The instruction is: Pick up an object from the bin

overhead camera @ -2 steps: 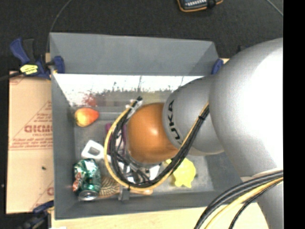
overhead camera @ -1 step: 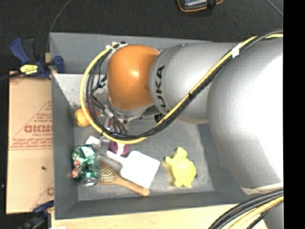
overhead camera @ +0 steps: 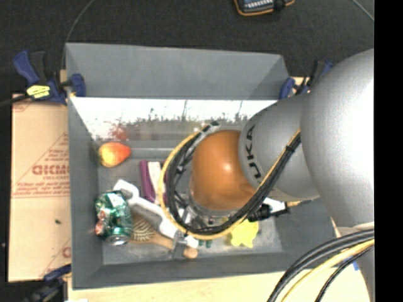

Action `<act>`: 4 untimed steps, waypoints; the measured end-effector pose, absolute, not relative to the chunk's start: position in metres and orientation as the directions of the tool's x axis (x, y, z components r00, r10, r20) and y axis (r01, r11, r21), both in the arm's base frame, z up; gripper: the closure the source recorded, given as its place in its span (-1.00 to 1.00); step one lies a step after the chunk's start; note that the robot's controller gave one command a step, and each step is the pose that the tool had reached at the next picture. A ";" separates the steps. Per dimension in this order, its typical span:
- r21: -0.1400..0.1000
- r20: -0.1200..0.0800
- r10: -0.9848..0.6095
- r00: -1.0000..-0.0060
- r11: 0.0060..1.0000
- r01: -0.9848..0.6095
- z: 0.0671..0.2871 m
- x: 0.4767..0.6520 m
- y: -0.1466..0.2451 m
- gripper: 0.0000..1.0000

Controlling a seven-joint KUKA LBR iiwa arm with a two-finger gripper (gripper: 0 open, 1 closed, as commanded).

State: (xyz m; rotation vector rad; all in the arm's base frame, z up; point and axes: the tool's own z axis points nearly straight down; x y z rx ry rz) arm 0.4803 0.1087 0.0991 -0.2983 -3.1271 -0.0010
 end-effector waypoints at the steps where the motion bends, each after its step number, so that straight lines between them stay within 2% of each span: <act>1: -0.020 -0.010 -0.292 -0.956 0.956 -0.292 0.074 0.539 0.209 -1.00; 2: -0.020 -0.014 -0.286 -0.958 0.958 -0.285 0.075 0.541 0.206 1.00; 3: -0.019 -0.014 -0.285 -0.958 0.958 -0.285 0.075 0.541 0.206 1.00; 4: -0.020 -0.012 -0.281 -0.960 0.960 -0.281 0.105 0.539 0.203 1.00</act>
Offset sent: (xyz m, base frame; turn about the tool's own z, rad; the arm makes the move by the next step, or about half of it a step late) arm -0.0047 0.0597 -0.0291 0.0422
